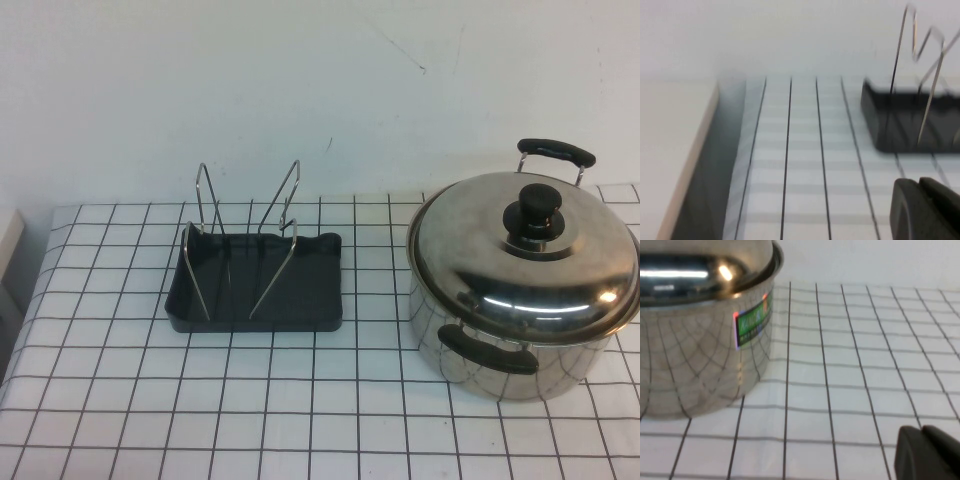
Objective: Put pot lid on rack
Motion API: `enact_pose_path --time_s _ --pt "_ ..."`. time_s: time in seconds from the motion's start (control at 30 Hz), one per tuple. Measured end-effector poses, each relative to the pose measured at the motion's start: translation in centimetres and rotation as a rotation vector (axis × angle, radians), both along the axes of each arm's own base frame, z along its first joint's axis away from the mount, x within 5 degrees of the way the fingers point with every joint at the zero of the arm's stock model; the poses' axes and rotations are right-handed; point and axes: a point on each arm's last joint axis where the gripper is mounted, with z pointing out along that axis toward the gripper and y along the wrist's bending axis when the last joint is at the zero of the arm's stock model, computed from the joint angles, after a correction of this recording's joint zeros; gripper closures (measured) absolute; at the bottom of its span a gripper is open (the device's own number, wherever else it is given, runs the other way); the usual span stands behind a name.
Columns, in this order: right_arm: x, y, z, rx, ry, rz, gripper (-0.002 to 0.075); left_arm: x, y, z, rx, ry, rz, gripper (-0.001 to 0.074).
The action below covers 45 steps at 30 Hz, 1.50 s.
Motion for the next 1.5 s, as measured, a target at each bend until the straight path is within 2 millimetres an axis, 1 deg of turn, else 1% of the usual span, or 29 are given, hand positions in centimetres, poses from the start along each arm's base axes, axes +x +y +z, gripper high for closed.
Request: enact_pose_path --time_s 0.07,0.13,0.3,0.4,0.53,0.6,0.67,0.87,0.97,1.03,1.1,1.17,1.27,1.37,1.43,1.5 --pt "0.1 0.0 0.4 -0.004 -0.050 0.000 0.0728 0.1 0.0 0.7 -0.005 -0.075 -0.004 0.0738" --pt "0.3 0.0 1.2 -0.011 -0.138 -0.001 0.0728 0.2 -0.1 1.4 -0.015 -0.157 -0.008 0.0738" --pt "0.4 -0.1 3.9 -0.035 -0.437 -0.002 0.0728 -0.1 -0.2 3.8 -0.051 -0.415 -0.022 0.0738" --pt "0.1 0.0 5.6 -0.015 -0.633 -0.003 0.0728 -0.5 -0.2 5.1 -0.083 -0.562 -0.032 0.0738" --pt "-0.8 0.0 7.6 0.080 -0.871 0.012 0.0728 -1.1 -0.2 6.3 -0.118 -0.708 -0.044 0.0738" --pt "-1.2 0.1 8.2 0.098 -0.958 0.022 0.0728 -1.3 -0.2 6.7 -0.126 -0.752 -0.048 0.0738" --pt "-1.4 0.1 8.5 0.096 -0.993 0.025 0.0729 -1.5 -0.2 6.9 -0.131 -0.783 -0.050 0.0738" --pt "-1.4 0.2 8.4 0.075 -0.983 0.032 0.0728 -1.5 -0.2 6.9 -0.137 -0.783 -0.053 0.0738" --pt "-1.0 0.5 8.4 0.001 -0.875 0.051 0.0728 -1.2 -0.3 6.4 -0.113 -0.713 -0.058 0.0738" --pt "-1.0 0.6 9.4 -0.094 -0.797 0.059 0.0728 -0.9 -0.3 6.4 -0.073 -0.623 -0.051 0.0738" --pt "-1.4 0.6 10.9 -0.201 -0.724 0.048 0.0728 -1.0 -0.2 7.3 -0.040 -0.546 -0.037 0.0738" --pt "-1.7 0.3 12.3 -0.251 -0.669 0.018 0.0728 -1.1 0.0 7.9 -0.011 -0.476 -0.020 0.0738" --pt "-1.7 0.0 14.2 -0.243 -0.618 -0.019 0.0728 -1.2 0.1 8.4 0.003 -0.425 -0.007 0.0738" --pt "-1.0 -0.2 15.5 -0.175 -0.582 -0.031 0.0728 -0.5 0.1 7.9 -0.007 -0.348 -0.003 0.0738" --pt "0.2 -0.3 15.9 -0.108 -0.542 -0.031 0.0728 0.0 0.0 7.7 -0.007 -0.303 -0.002 0.0738" --pt "1.7 -0.3 15.9 -0.062 -0.499 -0.020 0.0729 0.6 -0.1 7.4 -0.008 -0.259 -0.004 0.0738"
